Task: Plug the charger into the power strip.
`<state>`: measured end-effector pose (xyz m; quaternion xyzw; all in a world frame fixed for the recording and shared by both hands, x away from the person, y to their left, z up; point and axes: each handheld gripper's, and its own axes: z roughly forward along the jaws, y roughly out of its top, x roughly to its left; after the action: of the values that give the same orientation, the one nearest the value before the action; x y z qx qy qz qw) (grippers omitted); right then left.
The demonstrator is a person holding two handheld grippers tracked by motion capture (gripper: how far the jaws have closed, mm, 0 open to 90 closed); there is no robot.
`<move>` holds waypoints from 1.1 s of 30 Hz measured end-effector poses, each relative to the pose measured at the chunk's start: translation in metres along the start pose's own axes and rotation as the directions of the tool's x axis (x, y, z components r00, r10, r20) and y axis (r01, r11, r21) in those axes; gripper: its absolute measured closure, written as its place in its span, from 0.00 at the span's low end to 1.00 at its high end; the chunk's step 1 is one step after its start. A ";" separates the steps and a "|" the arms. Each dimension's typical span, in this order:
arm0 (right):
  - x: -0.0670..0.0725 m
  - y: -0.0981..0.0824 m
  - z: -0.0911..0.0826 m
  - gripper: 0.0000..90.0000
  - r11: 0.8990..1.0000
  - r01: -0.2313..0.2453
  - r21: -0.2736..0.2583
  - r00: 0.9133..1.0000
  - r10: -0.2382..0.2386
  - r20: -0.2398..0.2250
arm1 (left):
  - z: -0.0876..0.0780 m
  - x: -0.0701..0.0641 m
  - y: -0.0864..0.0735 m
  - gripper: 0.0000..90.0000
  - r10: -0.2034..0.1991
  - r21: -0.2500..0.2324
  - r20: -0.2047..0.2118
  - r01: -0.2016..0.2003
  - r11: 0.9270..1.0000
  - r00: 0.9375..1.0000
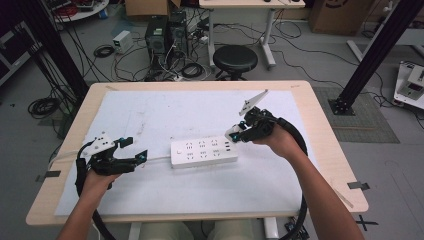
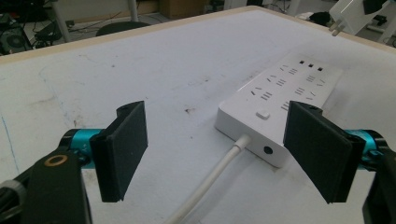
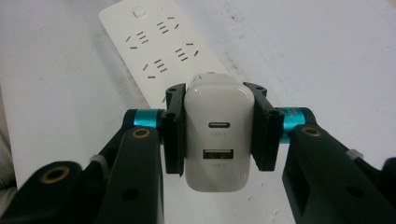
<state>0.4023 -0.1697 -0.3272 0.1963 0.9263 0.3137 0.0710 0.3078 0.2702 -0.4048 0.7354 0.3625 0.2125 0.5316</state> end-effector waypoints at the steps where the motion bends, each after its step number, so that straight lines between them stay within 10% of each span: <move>1: -0.001 0.002 0.002 0.70 1.000 0.006 0.003 1.000 -0.006 -0.008 | 0.000 0.000 0.000 0.24 0.003 0.001 0.001 -0.003 1.000 1.000; 17: -0.013 0.027 0.038 0.71 0.986 0.139 0.097 0.987 -0.130 -0.090 | 0.002 0.006 -0.006 0.24 -0.011 0.000 0.001 0.011 1.000 1.000; 26: -0.012 0.038 0.055 0.70 0.965 0.212 0.157 0.975 -0.197 -0.107 | 0.004 0.008 -0.008 0.24 -0.016 0.003 0.007 0.016 1.000 1.000; 33: -0.009 0.042 0.068 0.71 0.929 0.315 0.194 0.946 -0.291 -0.143 | 0.006 0.009 -0.011 0.24 -0.019 0.006 0.011 0.019 1.000 1.000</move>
<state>0.4414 -0.1049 -0.3553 0.0395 0.9763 0.2078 0.0450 0.3146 0.2756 -0.4174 0.7347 0.3671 0.2023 0.5334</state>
